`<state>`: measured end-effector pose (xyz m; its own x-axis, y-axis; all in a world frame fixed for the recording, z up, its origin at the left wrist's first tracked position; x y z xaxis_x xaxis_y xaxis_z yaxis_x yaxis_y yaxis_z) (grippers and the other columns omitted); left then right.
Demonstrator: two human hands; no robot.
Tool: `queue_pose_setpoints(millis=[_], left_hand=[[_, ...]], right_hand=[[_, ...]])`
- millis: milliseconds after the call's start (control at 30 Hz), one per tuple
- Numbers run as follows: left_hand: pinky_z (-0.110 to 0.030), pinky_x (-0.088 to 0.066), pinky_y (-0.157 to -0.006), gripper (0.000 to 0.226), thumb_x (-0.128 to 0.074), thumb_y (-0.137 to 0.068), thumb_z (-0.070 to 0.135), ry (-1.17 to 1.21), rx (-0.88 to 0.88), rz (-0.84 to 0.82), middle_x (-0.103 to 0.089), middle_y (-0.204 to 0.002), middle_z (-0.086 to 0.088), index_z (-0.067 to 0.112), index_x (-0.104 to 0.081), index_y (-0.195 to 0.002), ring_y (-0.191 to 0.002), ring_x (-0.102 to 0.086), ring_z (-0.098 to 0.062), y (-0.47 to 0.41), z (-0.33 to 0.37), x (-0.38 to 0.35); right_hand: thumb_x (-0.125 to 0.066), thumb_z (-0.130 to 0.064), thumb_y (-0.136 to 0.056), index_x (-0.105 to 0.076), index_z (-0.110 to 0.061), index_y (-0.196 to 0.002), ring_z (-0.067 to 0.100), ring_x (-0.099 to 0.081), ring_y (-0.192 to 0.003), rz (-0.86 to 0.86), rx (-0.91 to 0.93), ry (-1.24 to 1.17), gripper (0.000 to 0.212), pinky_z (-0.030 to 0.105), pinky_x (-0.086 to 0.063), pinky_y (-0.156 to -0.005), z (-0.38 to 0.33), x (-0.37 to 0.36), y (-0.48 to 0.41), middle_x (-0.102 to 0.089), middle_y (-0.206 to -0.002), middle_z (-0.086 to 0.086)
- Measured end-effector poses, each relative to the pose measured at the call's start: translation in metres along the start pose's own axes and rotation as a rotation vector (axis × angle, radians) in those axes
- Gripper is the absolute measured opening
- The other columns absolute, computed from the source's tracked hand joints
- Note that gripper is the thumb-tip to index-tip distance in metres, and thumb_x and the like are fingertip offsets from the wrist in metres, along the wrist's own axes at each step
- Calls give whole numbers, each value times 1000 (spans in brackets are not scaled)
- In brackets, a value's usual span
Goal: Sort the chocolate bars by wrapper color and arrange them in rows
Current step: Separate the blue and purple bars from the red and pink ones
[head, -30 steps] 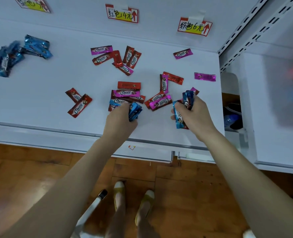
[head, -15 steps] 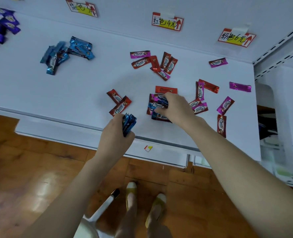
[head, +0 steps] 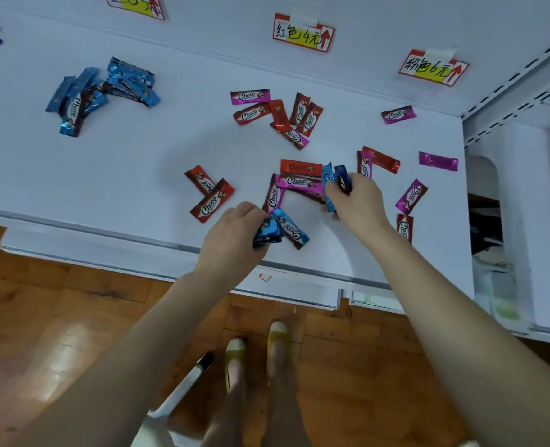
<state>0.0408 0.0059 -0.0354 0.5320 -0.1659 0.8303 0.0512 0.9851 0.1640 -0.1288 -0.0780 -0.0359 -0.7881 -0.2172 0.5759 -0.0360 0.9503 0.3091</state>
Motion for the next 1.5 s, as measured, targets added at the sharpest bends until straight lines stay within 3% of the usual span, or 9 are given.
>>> queue_pose_setpoints(millis=[100, 200, 367, 467, 700, 833, 967, 1133, 1500], left_hand=[[-29, -37, -94, 37, -59, -89, 17, -151, -170, -128, -49, -136, 1, 17, -52, -126, -117, -44, -19, -19, 14, -11], [-29, -37, -94, 33, -57, -92, 22, -244, -199, -184, -56, -126, 2, 21, -50, -124, -114, -45, -18, -34, 20, -18], [-28, -38, -92, 36, -56, -92, 33, -326, -143, -270, -55, -120, 0, 21, -51, -126, -110, -47, -17, -48, 21, -20], [-24, -38, -86, 35, -58, -90, 32, -298, -90, -290, -55, -117, -1, 18, -53, -122, -107, -47, -16, -51, 22, -19], [-19, -33, -67, 30, -60, -88, 20, 160, 271, 9, -48, -94, 3, 13, -44, -113, -81, -46, -12, -46, -17, 39], [-19, -27, -52, 19, -62, -82, 12, 123, 373, 227, -39, -78, 3, 13, -43, -84, -64, -38, -11, -49, -79, 87], [-22, -17, -46, 38, -61, -76, 5, 84, 435, 323, -33, -63, 1, 19, -29, -61, -54, -30, -10, -56, -142, 132], [-23, -26, -52, 14, -60, -79, 9, 50, 458, 260, -43, -88, -6, 7, -47, -84, -71, -42, -20, -69, -199, 162], [-31, -36, -84, 41, -63, -82, 12, 29, 353, 210, -54, -115, -16, 3, -52, -120, -108, -47, -32, -89, -232, 157]], right_hand=[[-47, -13, -93, -55, -2, -92, 19, -65, -68, -28, -20, -39, 14, 39, -52, -71, 10, 12, 1, -63, -77, 7], [-47, -13, -92, -54, -1, -92, 29, -61, -74, -10, -4, -21, 14, 40, -51, -69, 14, 22, -2, -63, -83, 16], [-49, -14, -90, -37, -17, -66, 11, -38, -52, -62, 59, -22, 28, 13, -31, -45, 9, 30, -15, -40, -60, -1], [-53, -17, -89, -39, -19, -66, 4, -35, -47, -105, 98, -12, 27, 10, -30, -43, 1, 28, -25, -39, -58, -5], [-58, -20, -88, -46, -18, -82, 6, -39, -57, -169, 244, 60, 14, 8, -33, -48, -45, -4, -52, -43, -69, -6], [-61, -22, -86, -51, -13, -91, 9, -43, -65, -190, 325, 91, 15, 9, -33, -52, -89, -42, -73, -47, -77, -3], [-63, -23, -84, -48, -14, -94, 7, -43, -66, -211, 371, 121, 19, 7, -33, -52, -144, -93, -94, -50, -84, 0], [-63, -23, -83, -49, -14, -100, 10, -46, -76, -211, 372, 154, 24, 1, -33, -53, -199, -163, -115, -54, -96, 3], [-63, -24, -84, -49, -7, -118, 22, -53, -104, -261, 386, 336, 41, 21, -37, -76, -238, -251, -146, -55, -115, 9]])
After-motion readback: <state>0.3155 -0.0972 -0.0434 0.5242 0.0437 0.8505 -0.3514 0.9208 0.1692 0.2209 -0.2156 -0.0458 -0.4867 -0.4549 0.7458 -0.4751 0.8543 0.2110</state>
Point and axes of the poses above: each hand's wrist, its own y-axis away from the middle knuckle, its own x-axis out of the back of the hand, z = x × y, the point moved 2 cm from there along -y, towards the middle knuckle
